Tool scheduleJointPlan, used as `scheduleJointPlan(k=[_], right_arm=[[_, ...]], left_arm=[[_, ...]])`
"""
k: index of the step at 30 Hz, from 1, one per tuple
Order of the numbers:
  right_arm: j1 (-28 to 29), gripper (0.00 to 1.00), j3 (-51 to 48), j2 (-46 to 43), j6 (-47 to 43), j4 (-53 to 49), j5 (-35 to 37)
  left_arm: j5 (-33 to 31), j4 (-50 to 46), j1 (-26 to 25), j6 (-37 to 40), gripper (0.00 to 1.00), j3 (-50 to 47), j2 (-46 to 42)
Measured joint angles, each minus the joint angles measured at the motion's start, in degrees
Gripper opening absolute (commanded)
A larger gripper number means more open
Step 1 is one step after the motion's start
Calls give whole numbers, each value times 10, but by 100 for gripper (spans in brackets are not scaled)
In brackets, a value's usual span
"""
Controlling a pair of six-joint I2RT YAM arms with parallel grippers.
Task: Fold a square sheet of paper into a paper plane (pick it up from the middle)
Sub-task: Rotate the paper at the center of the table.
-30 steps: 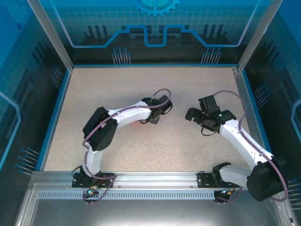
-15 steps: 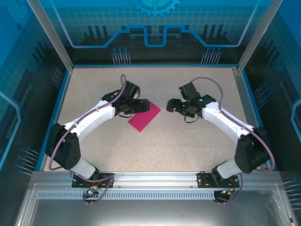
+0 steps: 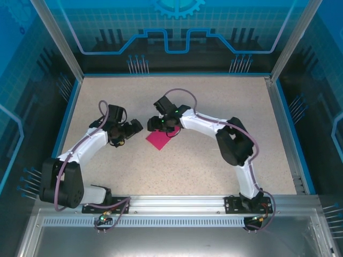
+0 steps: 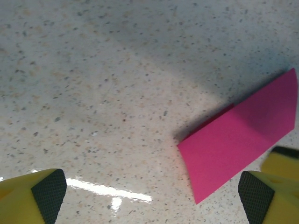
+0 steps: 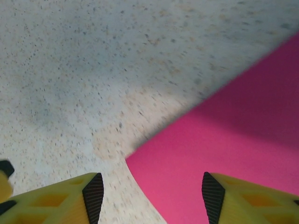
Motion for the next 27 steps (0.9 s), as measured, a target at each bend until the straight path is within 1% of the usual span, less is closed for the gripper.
scheduleJointPlan(k=[3,6,10,14,18,22,25,27], right_arm=[[4,61,38,45,0,-2,-6],[6,61,50,71,-3,-11,-7],[7,62,53,82,-24,-23,-7],[7,62,44,79,-73,-24,-12],[7,60,-9,48,-143,-18,-30],[4,60,-102,-13,-218,-16,-58],[0,59,-155,-50,-239,-16,-79],[-4,59,-183,-70,-231,-12,-92]], left_arm=[[6,4,7,0,99,-7,-1],[13,6,7,0,98,-7,-1],[18,7,7,0,98,-7,-1],[24,11,8,1,98,-7,-1],[37,19,8,1,98,-7,-1],[65,36,9,1,97,-12,-1],[92,53,9,1,93,-22,1],[113,66,9,0,86,-32,1]])
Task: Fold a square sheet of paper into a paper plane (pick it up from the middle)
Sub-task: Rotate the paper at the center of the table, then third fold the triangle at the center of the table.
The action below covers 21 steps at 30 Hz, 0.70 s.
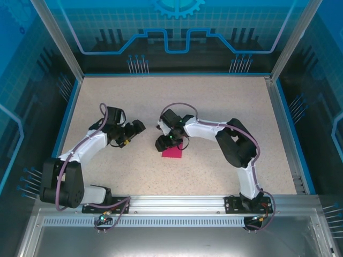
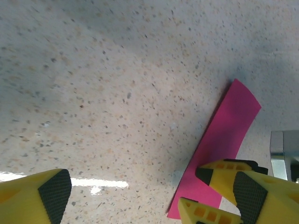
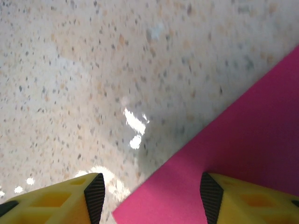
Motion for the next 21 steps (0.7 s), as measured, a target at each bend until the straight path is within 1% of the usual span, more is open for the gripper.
scheduleJointPlan(k=[3,4,7,9,11,16,19,21], right_arm=[[-5,56,-43,-38,47,29,-4],[-6,53,-59,-56,74,45,-1],[-6,39,-100,-107,148,89,15],[-6,30,-120,-129,184,112,26],[-6,24,-133,-136,216,131,33],[-7,17,-148,-130,261,148,47],[-7,16,-148,-119,273,155,47],[-8,14,-148,-111,277,159,46]], left_arm=[[34,26,-3,-10,74,-15,1],[47,38,-6,-14,69,-21,1],[73,63,-28,-28,56,-35,1],[89,77,-51,-38,47,-39,1],[106,97,-79,-48,38,-41,5],[135,138,-131,-74,22,-42,31],[146,155,-151,-84,15,-43,52],[147,167,-158,-91,13,-46,67]])
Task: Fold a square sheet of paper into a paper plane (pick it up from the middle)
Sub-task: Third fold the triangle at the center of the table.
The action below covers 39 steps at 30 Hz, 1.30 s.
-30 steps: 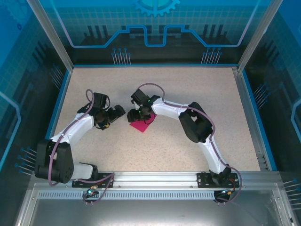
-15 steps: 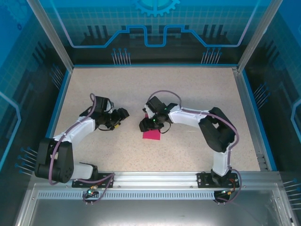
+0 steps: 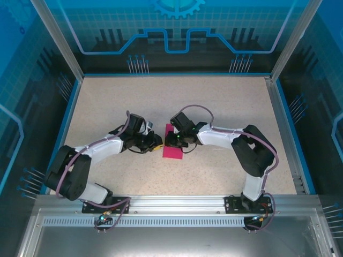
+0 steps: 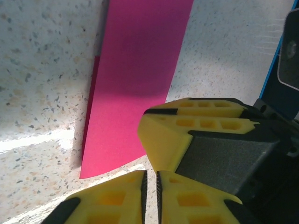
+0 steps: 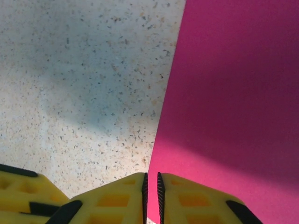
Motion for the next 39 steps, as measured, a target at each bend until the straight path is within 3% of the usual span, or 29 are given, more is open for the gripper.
scheduleJointPlan(k=[10,23,39], right_arm=[[-7,11,0,36,2,7,-9],[-9,10,-3,44,-11,28,-42],[-26,11,-22,58,-39,49,-93]], left_arm=[[0,37,-21,-29,4,-28,42],[0,56,-27,-33,1,-28,106],[-11,40,-30,-26,0,-21,108]])
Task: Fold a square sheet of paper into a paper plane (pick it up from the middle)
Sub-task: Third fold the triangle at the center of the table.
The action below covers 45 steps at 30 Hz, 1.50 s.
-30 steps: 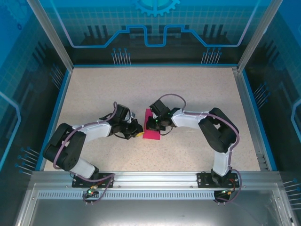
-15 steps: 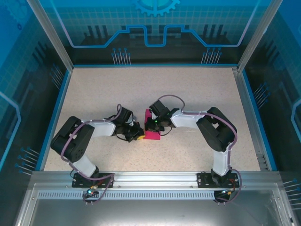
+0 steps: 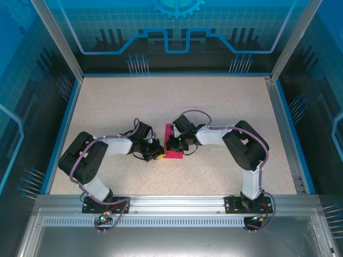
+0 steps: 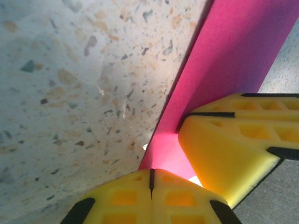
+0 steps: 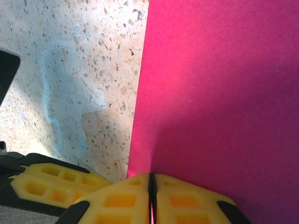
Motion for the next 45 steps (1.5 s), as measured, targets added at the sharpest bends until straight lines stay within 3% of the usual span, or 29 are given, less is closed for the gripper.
scheduleJointPlan(k=[6,12,18,21,25,31,45], right_arm=[[-29,12,0,5,-22,5,-27],[-96,12,1,9,-46,10,-37],[-134,14,19,10,-68,-9,-12],[-135,19,18,-5,-71,-25,9],[-129,34,-3,-64,-59,-36,29],[-101,48,-60,-150,-15,-41,42],[-58,53,-91,-160,73,-78,43]], left_arm=[[-6,-8,-1,3,0,3,0],[-6,-8,-1,4,0,3,0],[-6,-8,-1,4,0,3,-1],[-6,-17,-1,4,5,3,-7],[-6,-54,-1,10,14,18,-21],[-16,-85,-1,36,15,103,-37],[-65,-114,-1,61,8,172,88]])
